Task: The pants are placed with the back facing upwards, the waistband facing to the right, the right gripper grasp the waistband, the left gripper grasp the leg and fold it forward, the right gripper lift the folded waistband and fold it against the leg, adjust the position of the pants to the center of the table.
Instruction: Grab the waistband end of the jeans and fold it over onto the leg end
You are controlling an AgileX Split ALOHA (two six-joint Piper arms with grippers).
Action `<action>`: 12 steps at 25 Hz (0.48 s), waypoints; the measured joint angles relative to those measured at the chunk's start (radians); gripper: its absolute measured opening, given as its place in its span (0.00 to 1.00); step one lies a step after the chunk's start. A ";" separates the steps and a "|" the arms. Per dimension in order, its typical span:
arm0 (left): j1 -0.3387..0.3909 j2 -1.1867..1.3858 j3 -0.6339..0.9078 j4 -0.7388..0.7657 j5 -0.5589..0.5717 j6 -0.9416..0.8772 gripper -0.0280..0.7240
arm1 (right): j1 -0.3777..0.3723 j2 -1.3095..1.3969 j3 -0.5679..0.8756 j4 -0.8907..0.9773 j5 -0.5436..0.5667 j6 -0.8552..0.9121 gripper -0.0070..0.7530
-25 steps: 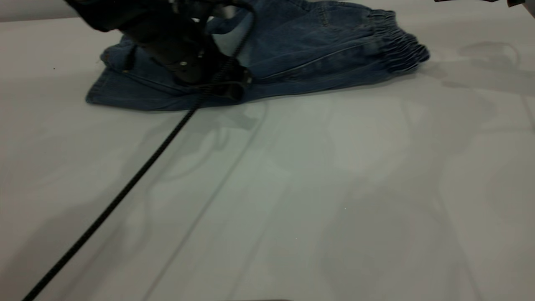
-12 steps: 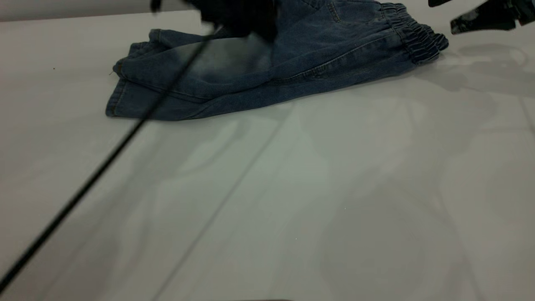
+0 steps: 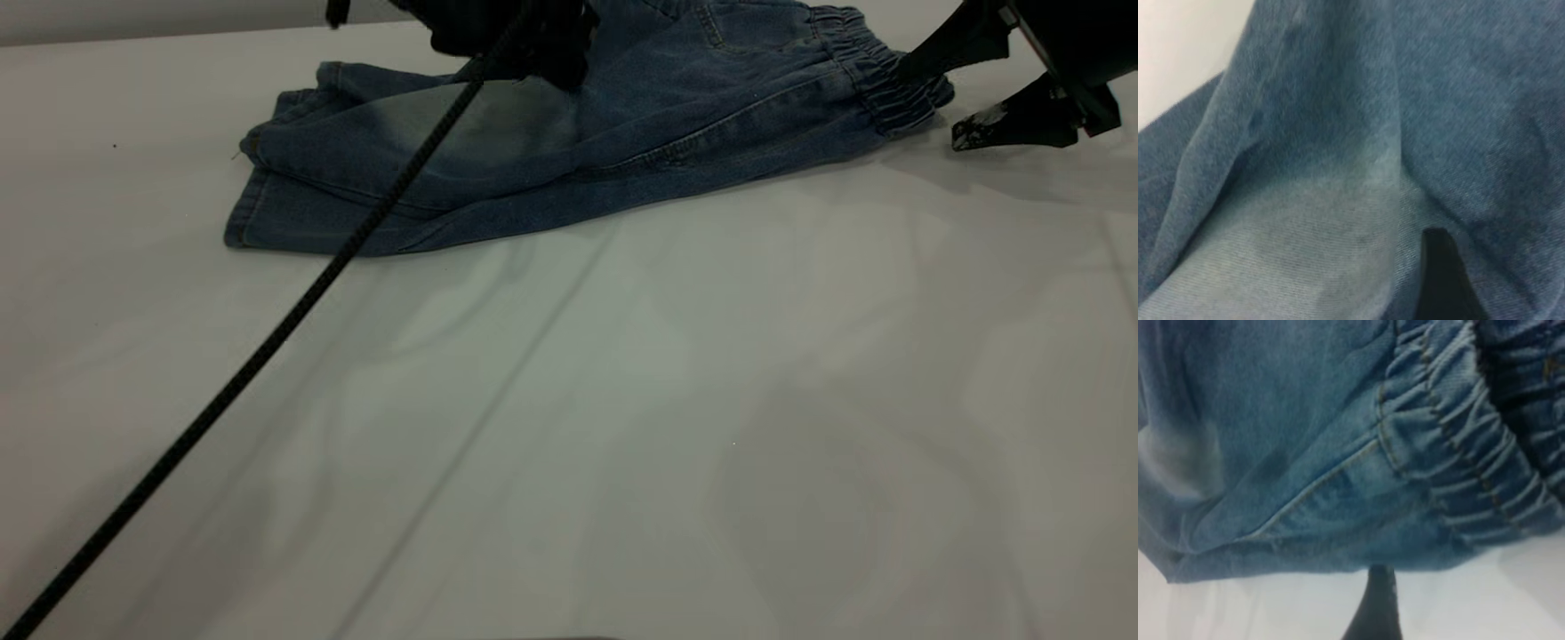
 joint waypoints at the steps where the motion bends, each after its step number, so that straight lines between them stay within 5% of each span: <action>1: 0.000 0.007 0.000 0.000 -0.002 0.000 0.54 | 0.000 0.007 0.000 0.018 -0.004 -0.015 0.78; 12: 0.000 0.104 -0.005 -0.002 -0.011 0.000 0.54 | 0.020 0.039 0.000 0.202 -0.029 -0.191 0.78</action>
